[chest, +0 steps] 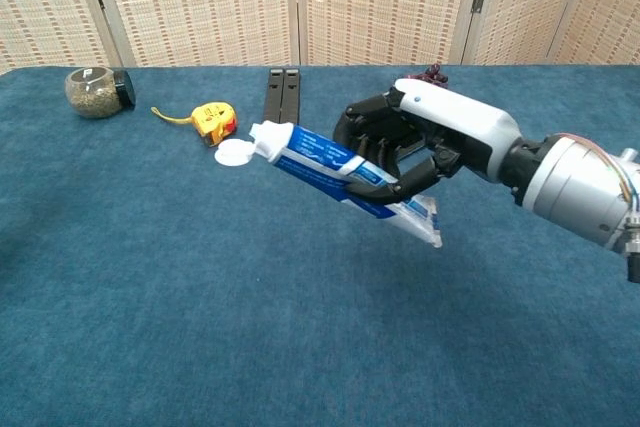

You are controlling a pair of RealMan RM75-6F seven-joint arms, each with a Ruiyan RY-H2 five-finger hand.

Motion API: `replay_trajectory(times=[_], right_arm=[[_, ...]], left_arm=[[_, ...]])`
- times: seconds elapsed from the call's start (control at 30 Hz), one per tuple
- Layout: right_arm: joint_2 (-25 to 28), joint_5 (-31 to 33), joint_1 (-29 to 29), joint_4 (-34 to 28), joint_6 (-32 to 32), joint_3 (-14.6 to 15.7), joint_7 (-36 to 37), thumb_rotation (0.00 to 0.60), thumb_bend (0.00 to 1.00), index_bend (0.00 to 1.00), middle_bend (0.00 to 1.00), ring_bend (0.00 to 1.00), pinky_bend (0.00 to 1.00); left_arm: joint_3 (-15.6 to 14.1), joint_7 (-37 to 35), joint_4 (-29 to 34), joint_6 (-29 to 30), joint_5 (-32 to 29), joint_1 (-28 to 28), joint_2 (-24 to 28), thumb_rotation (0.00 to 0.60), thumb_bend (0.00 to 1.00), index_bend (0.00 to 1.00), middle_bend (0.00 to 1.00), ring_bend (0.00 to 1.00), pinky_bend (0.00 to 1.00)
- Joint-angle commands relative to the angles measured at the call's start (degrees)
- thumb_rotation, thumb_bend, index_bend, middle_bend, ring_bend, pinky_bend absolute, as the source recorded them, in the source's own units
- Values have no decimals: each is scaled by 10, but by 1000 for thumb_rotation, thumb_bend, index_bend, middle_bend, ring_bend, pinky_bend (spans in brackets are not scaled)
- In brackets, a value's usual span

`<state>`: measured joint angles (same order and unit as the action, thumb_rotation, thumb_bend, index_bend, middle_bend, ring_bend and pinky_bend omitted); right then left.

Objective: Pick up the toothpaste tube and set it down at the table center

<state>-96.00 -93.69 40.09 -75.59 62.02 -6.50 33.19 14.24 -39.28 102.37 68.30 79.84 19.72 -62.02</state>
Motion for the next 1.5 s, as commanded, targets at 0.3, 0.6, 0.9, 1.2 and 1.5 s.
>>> replay_trajectory(times=[0.3,0.6,0.9,1.2,1.5], right_arm=[[-99,-17,43,62,54,-29,39,600,598,659,615,559,618],[-145,3,61,83,78,-56,55,600,600,659,614,560,618],[-134,25,64,69,75,-66,73,600,600,659,614,561,618],[-121,43,63,55,77,-75,70,600,609,659,614,568,618],[-119,48,68,45,78,-80,66,600,611,659,614,571,618]], left_arm=[[25,-24,29,-36,-46,38,-25,63,9,0,18,2,135],[27,-42,36,-59,-68,54,-46,51,8,0,0,0,135],[16,1,11,-55,-59,61,-62,306,7,0,0,0,134],[8,-9,-18,-41,-34,59,-72,334,173,0,0,0,134],[-2,-3,-32,-46,-22,65,-73,430,335,0,0,0,134]])
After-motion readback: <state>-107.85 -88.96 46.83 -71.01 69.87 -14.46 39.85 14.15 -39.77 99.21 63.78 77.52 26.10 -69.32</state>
